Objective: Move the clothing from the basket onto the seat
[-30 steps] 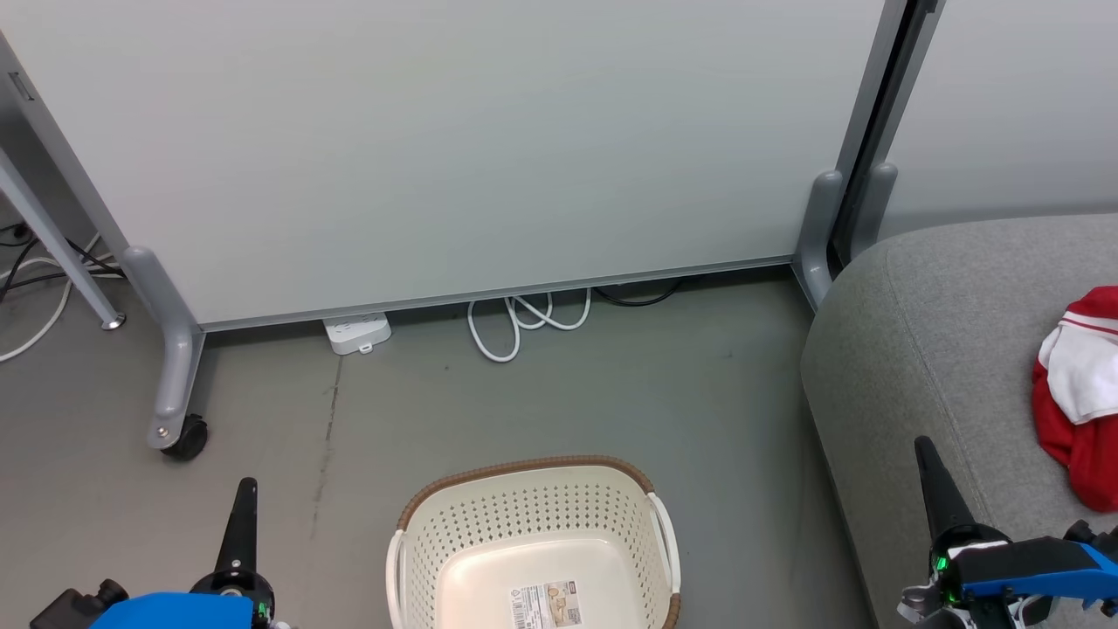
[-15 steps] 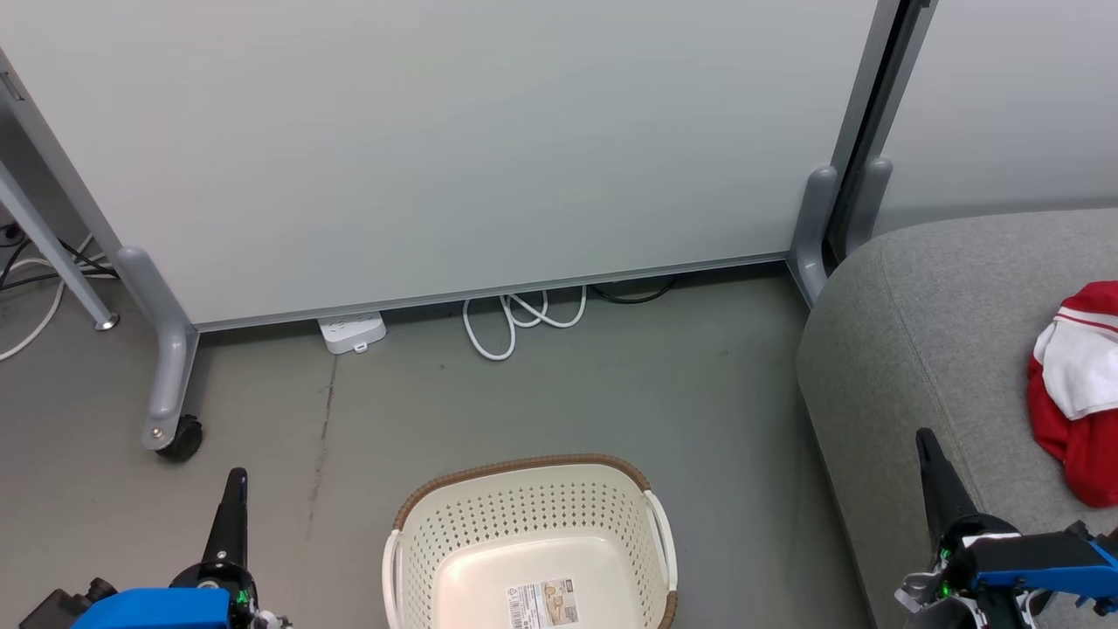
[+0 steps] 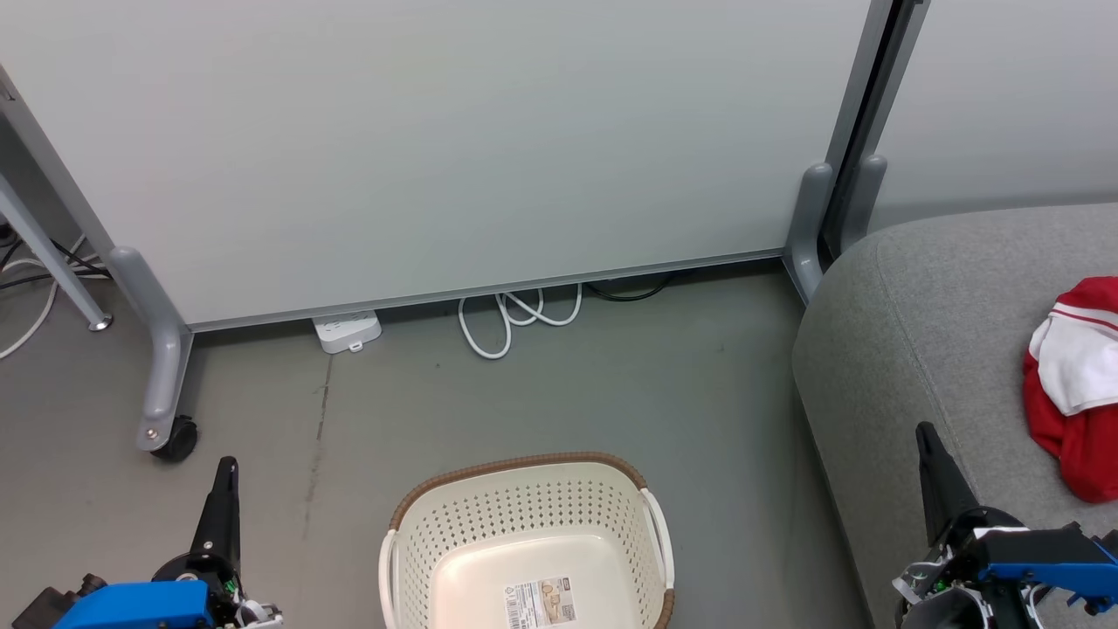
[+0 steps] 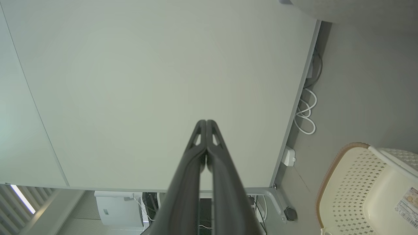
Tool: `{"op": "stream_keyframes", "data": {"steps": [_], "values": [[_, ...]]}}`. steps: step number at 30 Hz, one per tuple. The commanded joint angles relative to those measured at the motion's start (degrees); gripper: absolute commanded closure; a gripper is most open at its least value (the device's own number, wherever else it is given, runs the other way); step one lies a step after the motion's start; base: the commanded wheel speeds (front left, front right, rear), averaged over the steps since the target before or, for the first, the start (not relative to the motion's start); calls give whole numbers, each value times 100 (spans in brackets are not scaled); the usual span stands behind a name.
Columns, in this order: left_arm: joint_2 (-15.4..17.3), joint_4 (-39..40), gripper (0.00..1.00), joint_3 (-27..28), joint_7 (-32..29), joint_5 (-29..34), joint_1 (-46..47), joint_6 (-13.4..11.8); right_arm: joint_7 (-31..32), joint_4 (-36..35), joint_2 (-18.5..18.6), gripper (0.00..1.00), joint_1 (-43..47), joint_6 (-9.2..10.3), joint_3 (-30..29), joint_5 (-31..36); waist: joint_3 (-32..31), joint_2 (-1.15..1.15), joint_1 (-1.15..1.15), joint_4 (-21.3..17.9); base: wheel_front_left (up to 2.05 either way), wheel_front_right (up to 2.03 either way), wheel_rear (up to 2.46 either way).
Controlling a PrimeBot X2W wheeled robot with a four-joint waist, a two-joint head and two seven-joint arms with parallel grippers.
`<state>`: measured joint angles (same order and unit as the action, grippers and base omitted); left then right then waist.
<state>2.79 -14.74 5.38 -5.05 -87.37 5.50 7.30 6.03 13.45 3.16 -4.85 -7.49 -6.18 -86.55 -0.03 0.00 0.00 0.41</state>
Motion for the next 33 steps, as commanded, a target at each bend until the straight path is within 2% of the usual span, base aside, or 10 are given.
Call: {"op": "stream_keyframes", "data": {"steps": [1,13,33], "values": [[35,45,100,59,-46,-127,78,31,27,11,-20,100,-130,0,-27,-150,3,0,0,-6,0,0,0],[36,89,100,129,-158,-525,105,34,59,69,-40,100,-169,0,-46,-608,20,0,0,-39,0,0,0],[31,86,100,128,-166,-513,106,34,54,66,-36,100,-172,0,-44,-595,21,0,0,-40,0,0,0]]}}
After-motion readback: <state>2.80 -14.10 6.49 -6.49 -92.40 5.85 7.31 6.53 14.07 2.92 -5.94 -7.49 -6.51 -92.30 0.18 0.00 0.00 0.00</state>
